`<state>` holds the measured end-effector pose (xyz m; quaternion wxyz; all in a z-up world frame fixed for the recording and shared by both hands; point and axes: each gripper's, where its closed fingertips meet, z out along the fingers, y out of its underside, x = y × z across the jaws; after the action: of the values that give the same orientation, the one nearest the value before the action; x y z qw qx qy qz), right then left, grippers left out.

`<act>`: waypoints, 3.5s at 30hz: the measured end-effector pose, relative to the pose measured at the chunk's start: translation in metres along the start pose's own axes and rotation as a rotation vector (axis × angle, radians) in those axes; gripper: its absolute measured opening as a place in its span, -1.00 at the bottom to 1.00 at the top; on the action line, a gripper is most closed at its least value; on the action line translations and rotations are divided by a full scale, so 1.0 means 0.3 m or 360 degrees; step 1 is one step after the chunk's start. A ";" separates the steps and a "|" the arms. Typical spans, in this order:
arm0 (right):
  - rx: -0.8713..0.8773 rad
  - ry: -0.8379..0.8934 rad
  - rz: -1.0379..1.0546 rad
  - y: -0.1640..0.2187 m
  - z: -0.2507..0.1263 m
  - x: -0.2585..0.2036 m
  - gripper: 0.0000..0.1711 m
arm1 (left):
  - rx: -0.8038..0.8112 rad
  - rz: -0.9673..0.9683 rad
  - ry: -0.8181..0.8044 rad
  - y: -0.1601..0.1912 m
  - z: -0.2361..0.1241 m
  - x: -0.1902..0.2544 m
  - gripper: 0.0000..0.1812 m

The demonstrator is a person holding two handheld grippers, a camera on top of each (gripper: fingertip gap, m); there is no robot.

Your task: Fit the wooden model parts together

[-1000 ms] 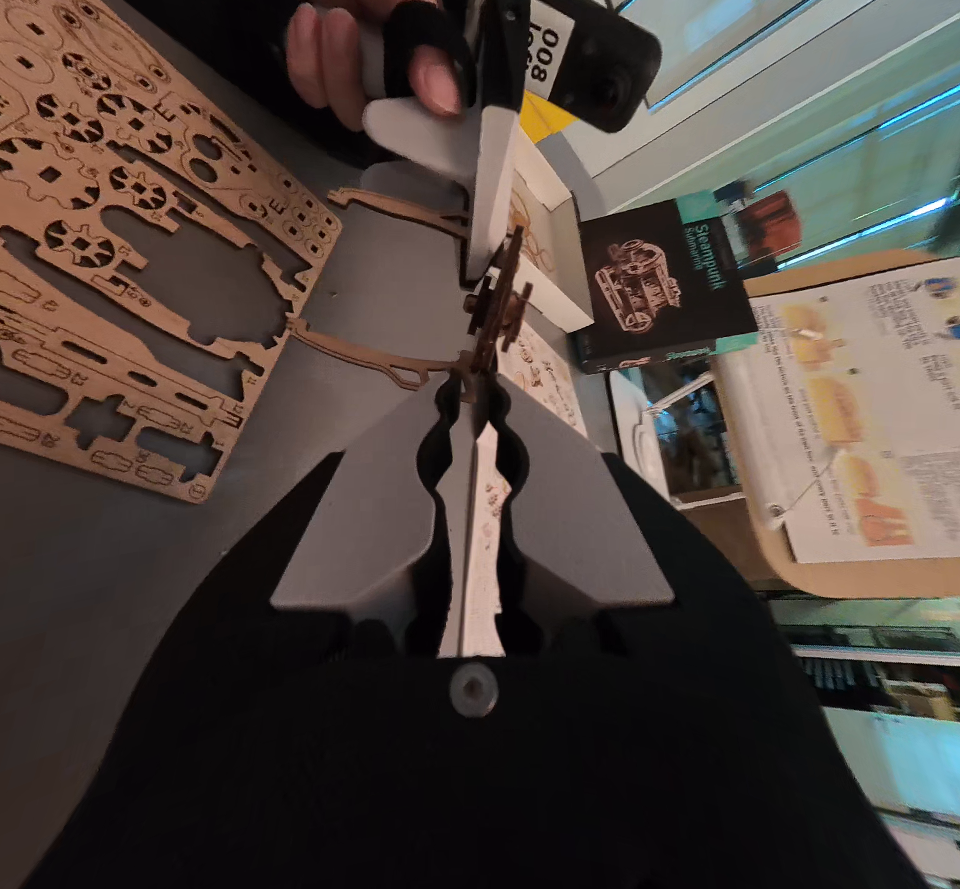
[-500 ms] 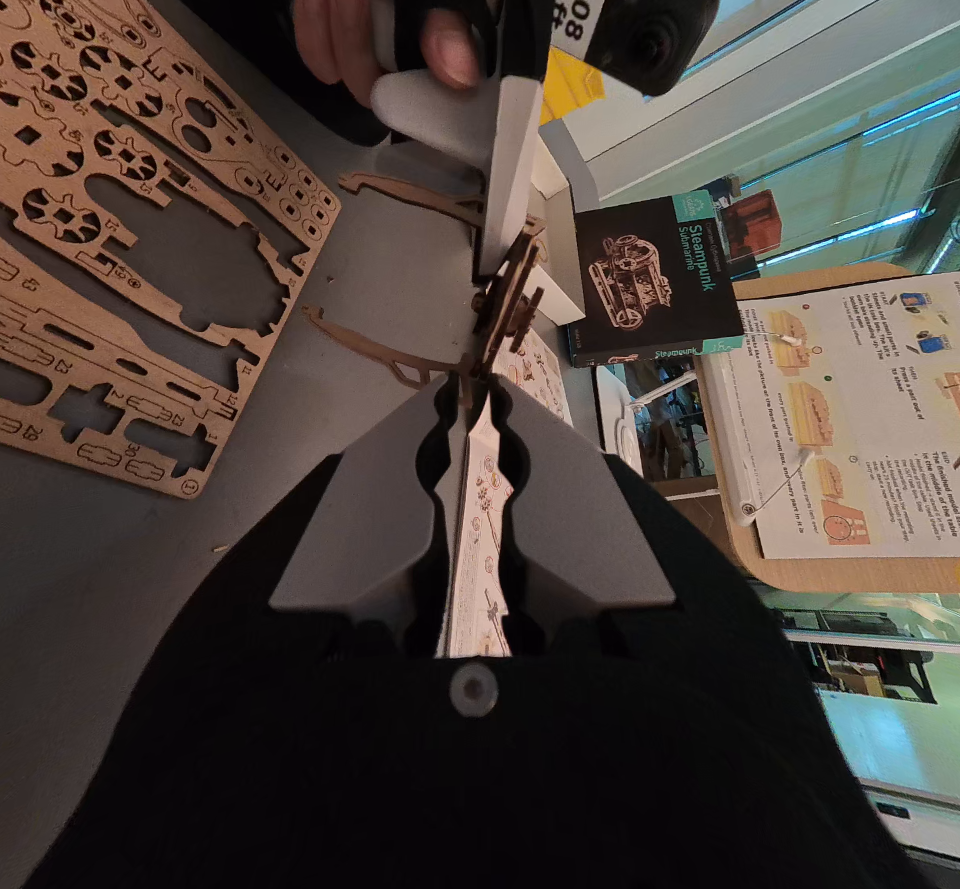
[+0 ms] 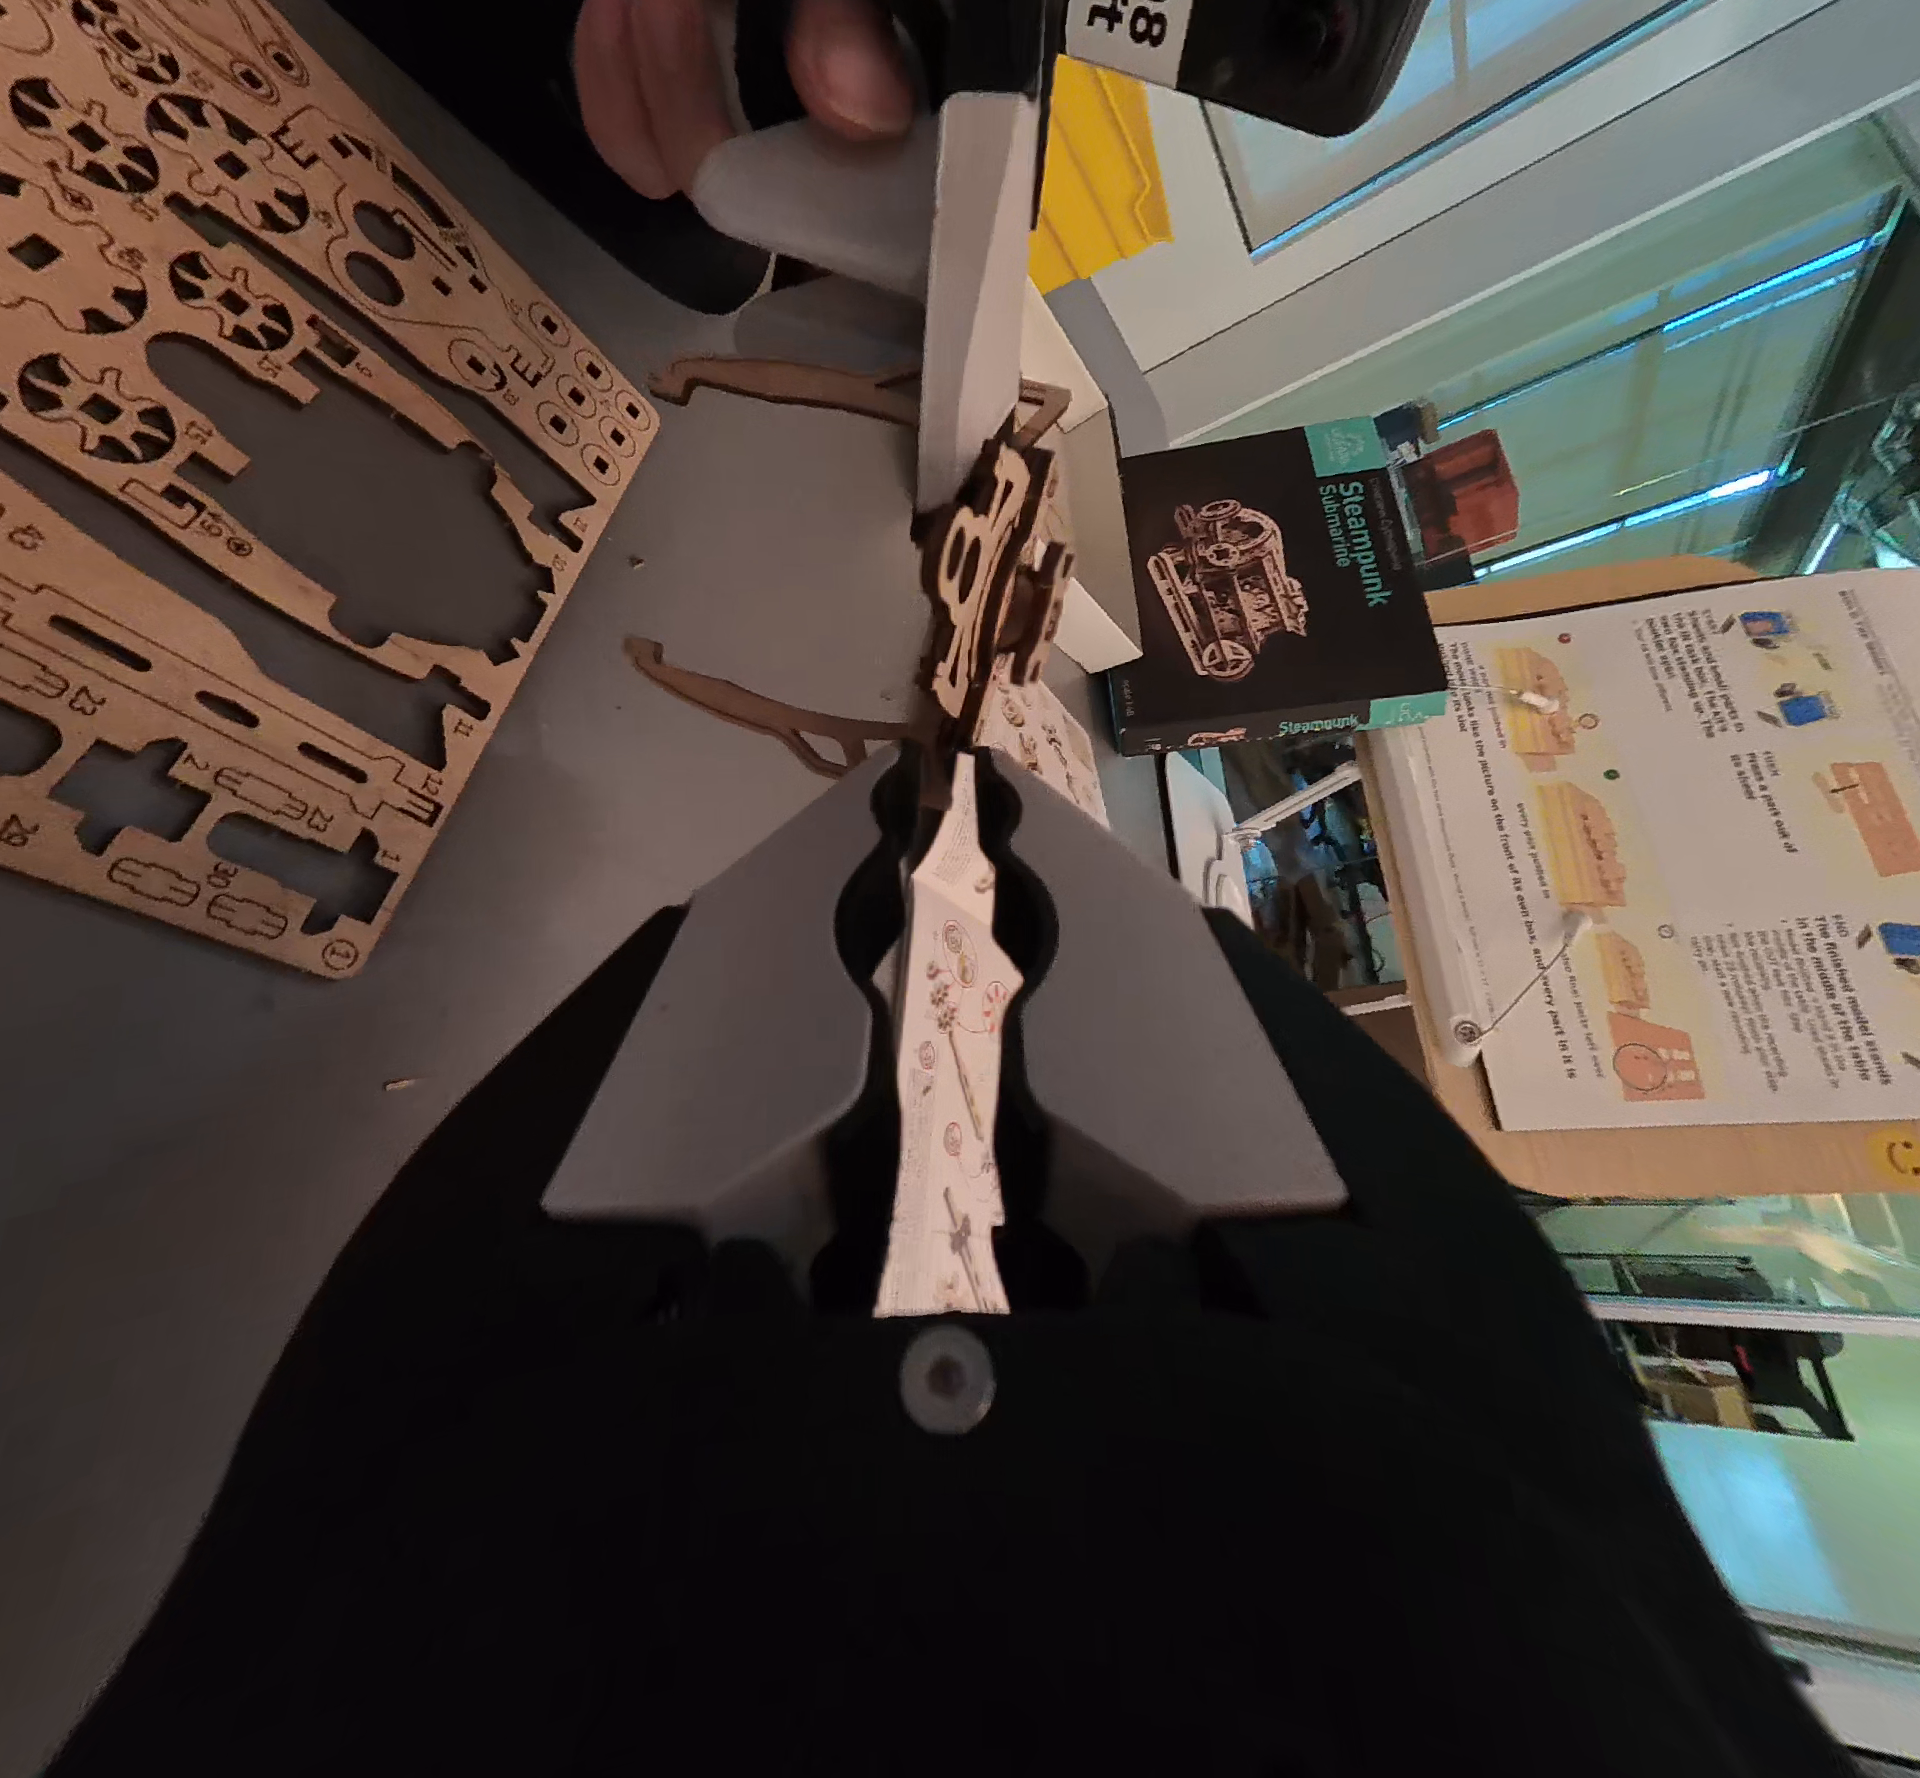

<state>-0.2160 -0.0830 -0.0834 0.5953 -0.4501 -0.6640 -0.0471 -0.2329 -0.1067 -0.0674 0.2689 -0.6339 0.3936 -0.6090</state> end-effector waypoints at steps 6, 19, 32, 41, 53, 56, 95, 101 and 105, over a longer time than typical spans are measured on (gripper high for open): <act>0.0003 0.0044 -0.0077 -0.010 -0.004 0.002 -0.91 | 0.0018 0.0007 0.0004 -0.008 -0.003 0.004 -0.97; -0.0049 0.0020 0.0031 0.001 -0.003 0.007 -0.93 | 0.0012 0.0278 -0.0288 -0.030 -0.024 -0.047 -0.87; -0.0016 -0.0044 0.0151 -0.006 -0.002 -0.004 -0.93 | 0.0056 0.0085 -0.0162 -0.034 -0.028 -0.037 -0.99; -0.0106 -0.0404 0.0667 0.056 0.028 -0.073 -0.97 | 0.0035 0.0765 -0.0700 -0.110 -0.091 -0.076 -0.59; -0.0247 -0.0715 0.1083 0.093 0.049 -0.158 -0.98 | -0.0539 0.1851 -0.0983 0.002 0.001 -0.061 -0.48; -0.0228 -0.0761 0.1140 0.072 0.037 -0.154 -0.98 | -0.0739 0.2006 -0.0945 0.026 0.026 -0.075 -0.52; 0.1119 -0.0299 0.0928 -0.208 -0.246 0.167 -0.79 | 0.0139 0.1715 -0.0248 -0.187 0.118 0.188 -0.88; 0.1178 -0.0220 0.0971 -0.223 -0.253 0.190 -0.88 | 0.0161 0.1608 -0.0214 -0.186 0.127 0.193 -0.89; 0.1140 -0.0213 0.0957 -0.230 -0.252 0.188 -0.89 | 0.0159 0.1597 -0.0203 -0.176 0.135 0.197 -0.89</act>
<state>-0.1980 -0.1384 0.0179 0.6562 -0.3906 -0.5156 0.3886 -0.1871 -0.1322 0.0046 0.5818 -0.3891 0.6029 -0.3829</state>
